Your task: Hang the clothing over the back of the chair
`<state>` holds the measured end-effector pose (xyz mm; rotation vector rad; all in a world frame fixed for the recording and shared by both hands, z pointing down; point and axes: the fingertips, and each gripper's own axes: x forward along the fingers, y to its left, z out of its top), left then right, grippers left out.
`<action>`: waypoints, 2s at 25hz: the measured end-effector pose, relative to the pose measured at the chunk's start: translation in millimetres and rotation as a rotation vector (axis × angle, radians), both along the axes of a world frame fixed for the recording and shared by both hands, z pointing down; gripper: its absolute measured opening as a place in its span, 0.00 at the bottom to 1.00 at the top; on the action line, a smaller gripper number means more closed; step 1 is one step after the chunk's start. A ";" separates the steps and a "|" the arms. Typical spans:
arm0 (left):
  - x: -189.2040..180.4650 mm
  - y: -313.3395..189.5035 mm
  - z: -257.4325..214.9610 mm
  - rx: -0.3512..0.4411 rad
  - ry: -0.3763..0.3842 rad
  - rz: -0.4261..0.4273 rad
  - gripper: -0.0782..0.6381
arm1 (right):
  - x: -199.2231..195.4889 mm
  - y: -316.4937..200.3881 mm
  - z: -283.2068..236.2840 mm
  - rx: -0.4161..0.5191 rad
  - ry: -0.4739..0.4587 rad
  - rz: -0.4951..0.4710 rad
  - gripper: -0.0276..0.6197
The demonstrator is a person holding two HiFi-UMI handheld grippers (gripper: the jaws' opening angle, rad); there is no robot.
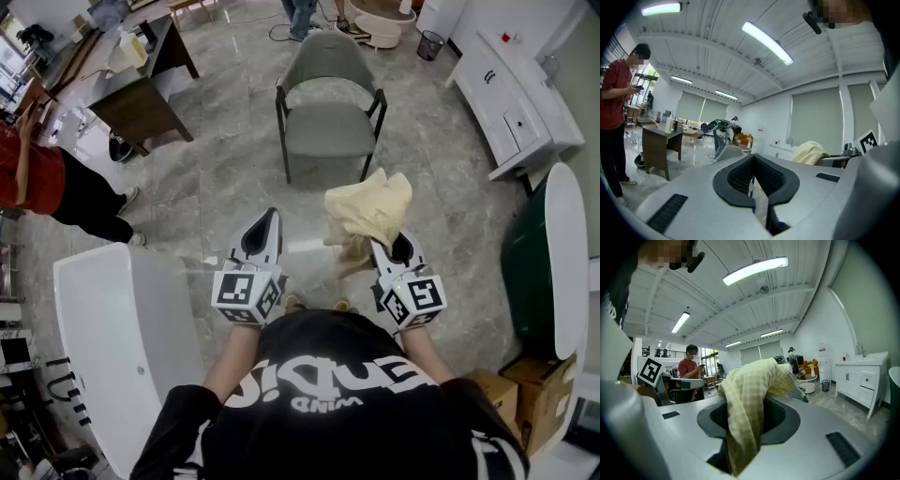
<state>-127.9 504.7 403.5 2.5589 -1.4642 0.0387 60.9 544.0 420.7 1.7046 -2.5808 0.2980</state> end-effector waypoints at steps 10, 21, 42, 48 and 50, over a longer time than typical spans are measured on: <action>-15.0 -1.2 3.6 -0.016 -0.007 0.013 0.13 | -9.8 -5.9 -5.0 -0.001 -0.039 0.033 0.24; -48.4 -16.5 23.8 -0.032 -0.036 0.099 0.13 | -33.3 -16.6 4.6 0.014 -0.051 0.120 0.24; -57.9 -119.6 28.2 -0.021 -0.025 0.110 0.13 | -30.7 -114.3 16.1 0.018 -0.064 0.156 0.24; -41.9 -166.0 24.7 -0.021 -0.022 0.116 0.13 | -15.8 -161.5 11.3 0.022 -0.057 0.154 0.24; -37.0 -183.6 23.0 -0.023 -0.024 0.119 0.13 | -11.6 -178.9 9.1 0.020 -0.057 0.153 0.24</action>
